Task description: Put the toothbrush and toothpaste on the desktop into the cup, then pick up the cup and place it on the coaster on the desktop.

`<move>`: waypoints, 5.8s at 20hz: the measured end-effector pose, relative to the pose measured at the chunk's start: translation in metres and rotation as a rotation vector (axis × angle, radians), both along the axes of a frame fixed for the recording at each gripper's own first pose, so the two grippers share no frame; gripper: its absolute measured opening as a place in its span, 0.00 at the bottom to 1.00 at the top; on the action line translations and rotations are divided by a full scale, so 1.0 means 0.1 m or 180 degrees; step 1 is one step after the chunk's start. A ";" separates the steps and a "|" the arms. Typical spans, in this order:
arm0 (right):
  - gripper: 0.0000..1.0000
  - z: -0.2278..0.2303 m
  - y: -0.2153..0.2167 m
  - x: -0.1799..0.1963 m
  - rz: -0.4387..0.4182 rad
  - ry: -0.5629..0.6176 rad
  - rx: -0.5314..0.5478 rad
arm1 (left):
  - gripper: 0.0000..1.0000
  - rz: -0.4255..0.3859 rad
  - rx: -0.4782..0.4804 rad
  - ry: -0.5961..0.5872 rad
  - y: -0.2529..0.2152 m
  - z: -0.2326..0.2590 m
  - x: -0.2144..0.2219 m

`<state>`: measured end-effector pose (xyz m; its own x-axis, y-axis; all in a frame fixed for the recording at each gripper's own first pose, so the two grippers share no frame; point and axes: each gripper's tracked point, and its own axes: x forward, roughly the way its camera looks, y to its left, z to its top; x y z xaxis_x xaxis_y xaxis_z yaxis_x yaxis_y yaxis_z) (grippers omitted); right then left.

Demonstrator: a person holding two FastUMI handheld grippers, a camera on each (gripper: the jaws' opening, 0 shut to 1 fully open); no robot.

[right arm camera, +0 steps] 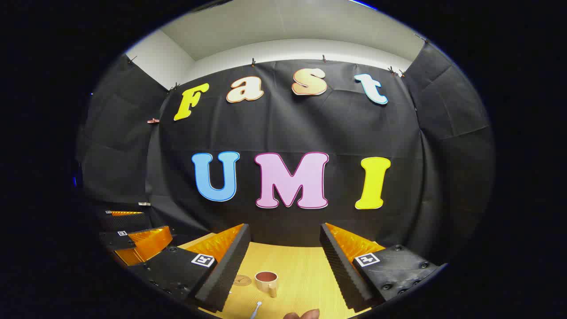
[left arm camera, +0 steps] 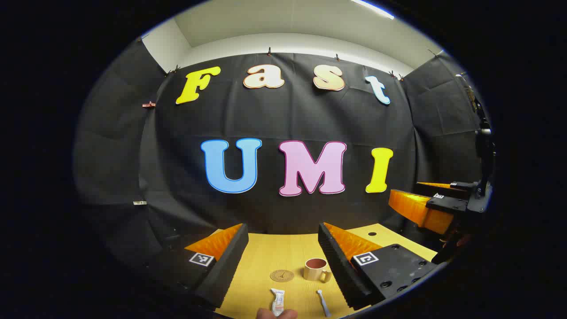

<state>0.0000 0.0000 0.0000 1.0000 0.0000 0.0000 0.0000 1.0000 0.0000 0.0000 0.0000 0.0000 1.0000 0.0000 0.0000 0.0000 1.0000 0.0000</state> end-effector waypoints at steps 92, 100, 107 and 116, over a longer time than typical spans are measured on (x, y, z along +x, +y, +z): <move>0.97 -2.98 0.48 -0.39 -0.0182 0.2863 0.0173 | 0.20 -0.1129 -0.0695 0.1806 0.71 -1.93 -0.04; 0.92 -3.70 0.71 -0.35 -0.0155 0.3453 0.0012 | 0.20 -0.1008 -0.0676 0.1828 1.00 -1.99 -0.34; 0.85 -4.16 0.81 -0.35 -0.0132 0.3875 -0.0151 | 0.20 -0.0890 -0.0708 0.1904 1.15 -2.11 -0.49; 0.57 -4.37 0.79 -0.36 -0.0176 0.4129 -0.0013 | 0.20 -0.0693 -0.0772 0.1935 1.26 -2.15 -0.52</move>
